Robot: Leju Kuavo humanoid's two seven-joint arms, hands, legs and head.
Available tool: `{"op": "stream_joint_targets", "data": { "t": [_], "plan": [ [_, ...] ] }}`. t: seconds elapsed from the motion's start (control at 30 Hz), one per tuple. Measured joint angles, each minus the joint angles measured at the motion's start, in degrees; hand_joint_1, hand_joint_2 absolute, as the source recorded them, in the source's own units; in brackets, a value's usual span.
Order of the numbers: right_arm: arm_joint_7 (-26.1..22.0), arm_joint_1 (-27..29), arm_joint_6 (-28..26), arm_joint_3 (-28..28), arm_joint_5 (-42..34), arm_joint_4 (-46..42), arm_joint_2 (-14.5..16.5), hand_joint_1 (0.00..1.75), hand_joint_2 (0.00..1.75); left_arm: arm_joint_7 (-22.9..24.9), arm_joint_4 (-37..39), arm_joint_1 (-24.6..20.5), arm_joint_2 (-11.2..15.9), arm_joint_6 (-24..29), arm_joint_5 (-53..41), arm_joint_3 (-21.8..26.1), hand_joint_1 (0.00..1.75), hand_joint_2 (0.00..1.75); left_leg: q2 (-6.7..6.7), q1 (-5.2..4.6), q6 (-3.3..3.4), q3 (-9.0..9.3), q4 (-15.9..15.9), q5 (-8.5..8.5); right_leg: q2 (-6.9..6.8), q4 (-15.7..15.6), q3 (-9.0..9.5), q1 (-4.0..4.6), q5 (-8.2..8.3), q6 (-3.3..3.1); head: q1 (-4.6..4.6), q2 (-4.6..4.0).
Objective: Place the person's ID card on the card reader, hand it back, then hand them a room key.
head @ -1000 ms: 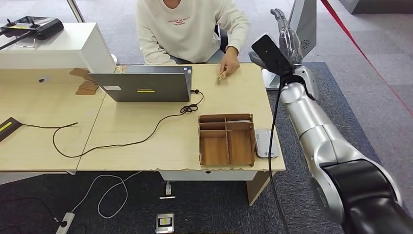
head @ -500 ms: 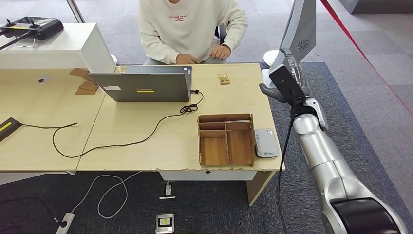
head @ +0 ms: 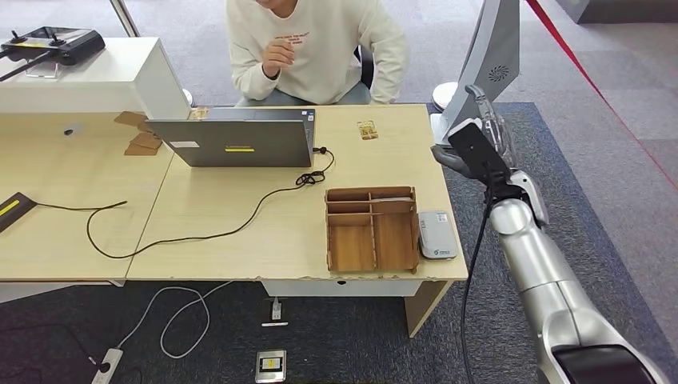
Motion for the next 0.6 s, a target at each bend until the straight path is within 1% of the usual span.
{"op": "stream_joint_targets", "data": {
  "t": [0.27, 0.6],
  "plan": [
    [-0.49, 2.05, 0.81, -0.49, -0.74, -0.05, 0.01, 0.0, 1.75, 0.68, 0.0, -0.02, 0.02, -1.21, 1.4, 1.05, 0.0, 0.0, 0.0, 0.0, 0.0, -0.01, -0.01, 0.0, 0.0, 0.0, 0.0, 0.0, 0.0, 0.0, -0.01, -0.01],
    [-2.21, 5.47, 3.31, -0.68, 0.23, -0.17, 1.59, 0.0, 1.75, 2.11, 0.0, -0.01, 0.1, -2.62, 4.58, 1.97, 0.0, 0.0, -0.01, 0.01, 0.0, 0.0, -0.01, 0.0, 0.0, 0.0, 0.0, 0.01, -0.01, 0.0, -0.01, -0.01]
  ]
}}
